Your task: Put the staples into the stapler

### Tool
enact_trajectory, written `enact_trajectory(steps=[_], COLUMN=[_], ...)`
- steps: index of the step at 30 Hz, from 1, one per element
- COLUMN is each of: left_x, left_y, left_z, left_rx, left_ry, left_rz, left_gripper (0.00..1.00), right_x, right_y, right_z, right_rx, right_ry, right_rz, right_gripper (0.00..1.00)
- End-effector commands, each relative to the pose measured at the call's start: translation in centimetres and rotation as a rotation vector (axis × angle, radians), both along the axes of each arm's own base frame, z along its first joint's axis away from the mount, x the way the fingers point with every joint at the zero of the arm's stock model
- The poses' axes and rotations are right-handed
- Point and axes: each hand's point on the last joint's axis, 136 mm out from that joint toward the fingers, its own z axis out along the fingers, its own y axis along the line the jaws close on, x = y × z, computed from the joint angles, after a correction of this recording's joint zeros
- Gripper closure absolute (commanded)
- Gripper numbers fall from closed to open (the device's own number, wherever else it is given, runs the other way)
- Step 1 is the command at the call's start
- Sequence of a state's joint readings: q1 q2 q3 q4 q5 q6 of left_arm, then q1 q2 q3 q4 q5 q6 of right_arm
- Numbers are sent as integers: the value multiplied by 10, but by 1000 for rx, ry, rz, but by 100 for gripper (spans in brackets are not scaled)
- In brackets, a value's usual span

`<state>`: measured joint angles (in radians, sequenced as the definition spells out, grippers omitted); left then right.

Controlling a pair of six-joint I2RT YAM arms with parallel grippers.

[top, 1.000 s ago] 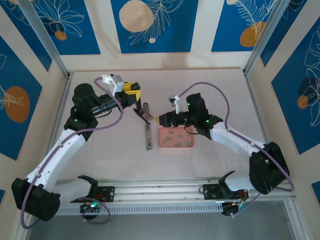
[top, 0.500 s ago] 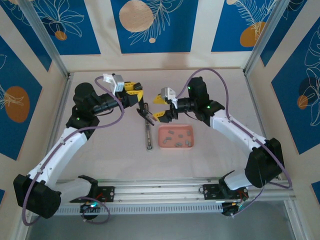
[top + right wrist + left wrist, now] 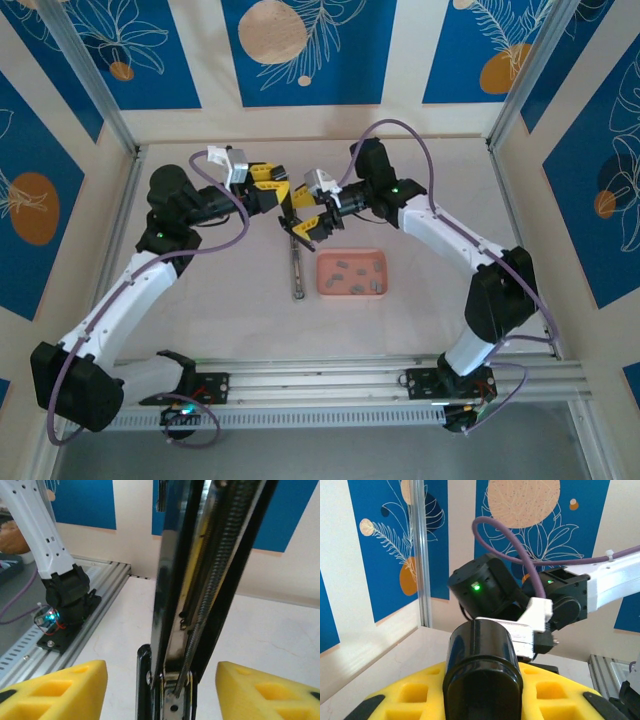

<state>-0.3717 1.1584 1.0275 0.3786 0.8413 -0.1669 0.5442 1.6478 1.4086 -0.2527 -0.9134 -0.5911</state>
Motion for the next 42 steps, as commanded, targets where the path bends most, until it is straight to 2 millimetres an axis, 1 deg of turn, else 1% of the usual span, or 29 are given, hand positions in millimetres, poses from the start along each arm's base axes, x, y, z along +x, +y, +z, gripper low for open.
enact_trajectory(steps=[1, 7, 13, 15, 20, 21, 22, 23, 25, 27, 28, 29, 30, 33, 36, 38, 39, 42], left_x=[-13, -15, -15, -15, -13, -11, -8, -4, 9, 27, 35, 44, 51, 65, 68, 66, 64, 55], left_y=[0, -2, -2, -2, -2, -1, 0, 3, 13, 30, 40, 53, 67, 107, 140, 160, 168, 187], left_z=[23, 24, 27, 26, 22, 20, 18, 16, 10, -4, -10, -18, -28, -55, -89, -116, -130, -168], left_rx=[-43, -47, -56, -56, -56, -56, -56, -56, -54, -37, -26, -15, -2, -5, -31, -49, -58, -55], left_ry=[-99, -104, -109, -107, -97, -89, -79, -64, -24, 44, 77, 114, 159, 292, 415, 512, 559, 672], left_rz=[-39, -58, -67, -66, -56, -43, -24, 14, 119, 276, 347, 434, 518, 706, 843, 931, 968, 1069], left_gripper=[100, 100, 100, 100, 100, 96, 90, 80, 56, 38, 31, 26, 23, 16, 11, 9, 10, 12], right_x=[-12, -10, -9, -9, -6, -4, -3, 1, 10, 20, 24, 27, 30, 34, 36, 40, 43, 48], right_y=[3, 6, 8, 7, 6, 6, 6, 6, 7, 10, 11, 13, 15, 25, 36, 41, 41, 41], right_z=[8, 7, 3, 3, 4, 4, 4, 3, 1, -4, -4, -7, -11, -23, -37, -43, -49, -70], right_rx=[14, 14, 10, 11, 5, 0, -7, -17, -37, -49, -48, -52, -59, -104, -152, -173, -187, -248], right_ry=[62, 106, 125, 136, 138, 145, 154, 166, 192, 241, 266, 307, 347, 455, 532, 569, 605, 744], right_rz=[87, 119, 128, 133, 116, 101, 84, 53, -31, -155, -215, -283, -353, -547, -740, -867, -952, -1142], right_gripper=[47, 55, 57, 61, 78, 83, 87, 90, 94, 100, 100, 100, 100, 100, 100, 100, 100, 100])
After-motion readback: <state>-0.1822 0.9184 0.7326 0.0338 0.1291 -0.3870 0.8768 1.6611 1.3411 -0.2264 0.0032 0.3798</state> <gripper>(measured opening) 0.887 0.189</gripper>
